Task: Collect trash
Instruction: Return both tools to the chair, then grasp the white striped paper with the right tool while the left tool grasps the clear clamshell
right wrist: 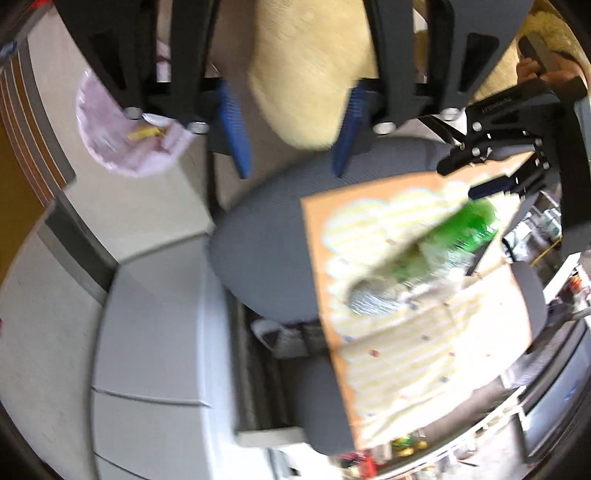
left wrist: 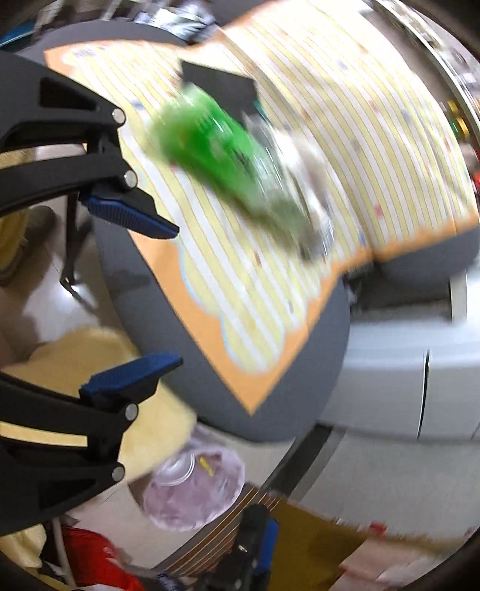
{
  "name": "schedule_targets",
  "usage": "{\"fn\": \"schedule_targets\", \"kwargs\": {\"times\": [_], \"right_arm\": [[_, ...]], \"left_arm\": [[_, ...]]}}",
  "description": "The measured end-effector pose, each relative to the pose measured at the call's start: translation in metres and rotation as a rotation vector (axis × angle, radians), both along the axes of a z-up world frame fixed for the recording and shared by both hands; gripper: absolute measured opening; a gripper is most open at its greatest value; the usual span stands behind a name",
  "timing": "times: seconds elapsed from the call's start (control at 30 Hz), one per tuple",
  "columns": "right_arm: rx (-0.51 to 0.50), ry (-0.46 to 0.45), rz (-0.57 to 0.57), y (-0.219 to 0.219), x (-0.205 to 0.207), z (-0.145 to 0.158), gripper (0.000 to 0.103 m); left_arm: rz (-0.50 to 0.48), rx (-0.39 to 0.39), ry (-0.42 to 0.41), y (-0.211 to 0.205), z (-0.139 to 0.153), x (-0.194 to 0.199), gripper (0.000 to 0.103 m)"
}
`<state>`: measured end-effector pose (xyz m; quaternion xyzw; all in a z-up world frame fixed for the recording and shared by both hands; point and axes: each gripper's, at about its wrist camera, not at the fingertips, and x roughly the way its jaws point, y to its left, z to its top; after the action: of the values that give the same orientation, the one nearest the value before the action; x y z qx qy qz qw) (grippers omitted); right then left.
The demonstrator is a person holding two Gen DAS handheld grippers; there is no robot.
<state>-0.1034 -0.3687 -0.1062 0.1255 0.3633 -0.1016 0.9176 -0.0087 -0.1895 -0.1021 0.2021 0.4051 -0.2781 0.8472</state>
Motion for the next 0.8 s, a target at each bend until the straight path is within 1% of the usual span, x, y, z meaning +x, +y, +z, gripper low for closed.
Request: {"fn": "schedule_targets", "kwargs": {"times": [0.13, 0.2, 0.3, 0.4, 0.5, 0.6, 0.77, 0.8], "right_arm": [[-0.019, 0.014, 0.083, 0.028, 0.025, 0.002, 0.054], [-0.018, 0.017, 0.117, 0.034, 0.034, 0.002, 0.058], [-0.025, 0.012, 0.177, 0.049, 0.053, 0.007, 0.06], [-0.039, -0.005, 0.231, 0.062, 0.074, 0.015, 0.06], [-0.05, -0.028, 0.259, 0.069, 0.103, 0.02, 0.06], [-0.016, -0.028, 0.278, 0.073, 0.136, 0.019, 0.062], [0.026, -0.011, 0.271, 0.076, 0.19, 0.008, 0.062], [0.034, -0.009, 0.266, 0.076, 0.2, 0.006, 0.063]], "left_arm": [[0.113, -0.002, -0.009, 0.04, 0.007, 0.017, 0.062], [0.156, -0.008, -0.01, 0.058, 0.011, 0.02, 0.062], [0.216, -0.018, 0.002, 0.082, 0.019, 0.032, 0.063], [0.276, -0.024, -0.031, 0.103, 0.031, 0.044, 0.063], [0.328, -0.033, -0.057, 0.118, 0.041, 0.057, 0.063], [0.388, -0.036, -0.054, 0.133, 0.047, 0.075, 0.063], [0.462, -0.011, -0.042, 0.147, 0.044, 0.103, 0.063], [0.471, -0.007, -0.036, 0.148, 0.042, 0.108, 0.063]]}}
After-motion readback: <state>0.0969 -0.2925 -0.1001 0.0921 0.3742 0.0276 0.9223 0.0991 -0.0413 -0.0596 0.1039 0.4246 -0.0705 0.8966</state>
